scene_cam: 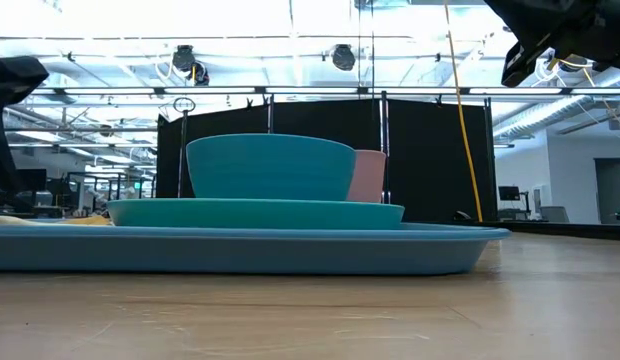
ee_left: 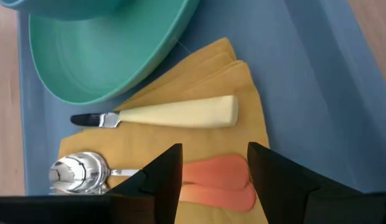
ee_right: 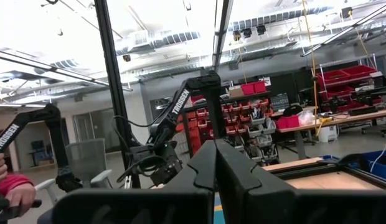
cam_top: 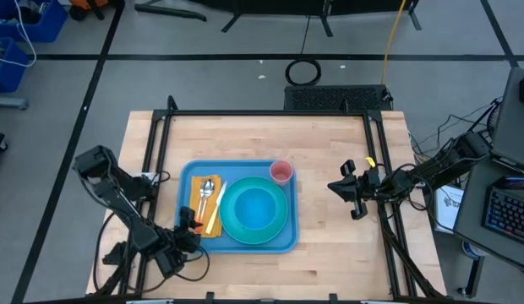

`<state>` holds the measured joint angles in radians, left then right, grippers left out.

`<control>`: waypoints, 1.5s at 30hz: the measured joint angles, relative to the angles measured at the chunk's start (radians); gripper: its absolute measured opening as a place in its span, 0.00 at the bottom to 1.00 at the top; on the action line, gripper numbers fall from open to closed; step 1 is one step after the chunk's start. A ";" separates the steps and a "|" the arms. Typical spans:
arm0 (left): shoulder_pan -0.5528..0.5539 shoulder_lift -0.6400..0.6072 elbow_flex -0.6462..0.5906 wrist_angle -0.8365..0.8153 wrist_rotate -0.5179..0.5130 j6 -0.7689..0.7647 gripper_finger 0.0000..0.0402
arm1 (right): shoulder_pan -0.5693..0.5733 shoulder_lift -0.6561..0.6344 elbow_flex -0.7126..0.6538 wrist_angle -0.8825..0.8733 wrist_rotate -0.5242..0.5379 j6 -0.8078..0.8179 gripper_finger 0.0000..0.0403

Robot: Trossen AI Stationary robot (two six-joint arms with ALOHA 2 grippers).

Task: Set up tray
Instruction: Put the yellow knife on the blue serving tray to the left of the orange spoon

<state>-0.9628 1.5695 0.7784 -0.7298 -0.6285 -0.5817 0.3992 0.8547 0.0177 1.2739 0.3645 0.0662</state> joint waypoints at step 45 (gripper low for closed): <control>0.026 0.058 0.022 0.075 0.051 0.135 0.46 | 0.000 0.000 0.000 0.000 0.000 0.000 0.00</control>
<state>-0.9363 1.6276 0.8005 -0.6550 -0.5776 -0.4467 0.3992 0.8547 0.0177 1.2739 0.3645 0.0662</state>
